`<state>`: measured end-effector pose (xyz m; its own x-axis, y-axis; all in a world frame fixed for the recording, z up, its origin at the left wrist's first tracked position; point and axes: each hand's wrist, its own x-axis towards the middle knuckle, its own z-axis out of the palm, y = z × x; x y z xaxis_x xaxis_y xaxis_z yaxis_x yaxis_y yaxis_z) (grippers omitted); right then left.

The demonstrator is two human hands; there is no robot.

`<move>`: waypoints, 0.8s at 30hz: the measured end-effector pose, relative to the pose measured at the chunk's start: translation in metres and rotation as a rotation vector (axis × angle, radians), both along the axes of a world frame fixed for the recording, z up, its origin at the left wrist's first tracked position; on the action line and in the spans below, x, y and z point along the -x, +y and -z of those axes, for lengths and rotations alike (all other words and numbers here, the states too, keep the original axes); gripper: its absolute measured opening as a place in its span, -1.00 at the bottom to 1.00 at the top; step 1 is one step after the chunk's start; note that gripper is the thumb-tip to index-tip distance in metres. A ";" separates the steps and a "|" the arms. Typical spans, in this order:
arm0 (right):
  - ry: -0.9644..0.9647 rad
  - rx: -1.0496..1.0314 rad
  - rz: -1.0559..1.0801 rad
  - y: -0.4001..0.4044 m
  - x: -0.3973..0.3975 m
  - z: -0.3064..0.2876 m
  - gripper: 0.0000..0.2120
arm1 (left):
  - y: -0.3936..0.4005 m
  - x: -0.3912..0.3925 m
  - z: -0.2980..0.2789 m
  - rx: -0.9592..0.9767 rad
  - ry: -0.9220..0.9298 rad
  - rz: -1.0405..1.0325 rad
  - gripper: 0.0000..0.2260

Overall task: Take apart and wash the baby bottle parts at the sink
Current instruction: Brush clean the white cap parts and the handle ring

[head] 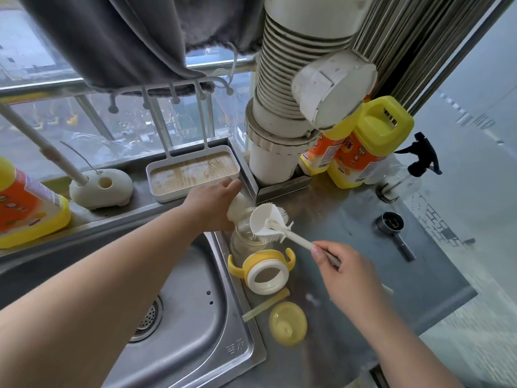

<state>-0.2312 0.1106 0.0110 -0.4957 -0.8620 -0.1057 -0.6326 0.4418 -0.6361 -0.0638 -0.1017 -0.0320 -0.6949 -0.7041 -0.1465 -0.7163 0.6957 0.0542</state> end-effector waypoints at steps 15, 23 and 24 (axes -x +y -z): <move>0.029 0.087 -0.278 -0.036 -0.045 -0.050 -0.87 | 0.073 -0.123 -0.061 -0.938 1.134 -0.738 -0.52; 0.071 0.076 -0.552 -0.069 -0.128 -0.081 -0.86 | 0.103 -0.218 -0.107 -1.030 1.307 -0.746 -0.54; 0.073 0.070 -0.573 -0.071 -0.137 -0.081 -0.83 | 0.106 -0.228 -0.110 -1.021 1.308 -0.742 -0.58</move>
<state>-0.0940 0.0399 0.0924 0.0484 -0.9986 -0.0223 -0.8017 -0.0255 -0.5972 0.1641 0.0039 0.0777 -0.3226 -0.8800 -0.3486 0.0215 -0.3750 0.9268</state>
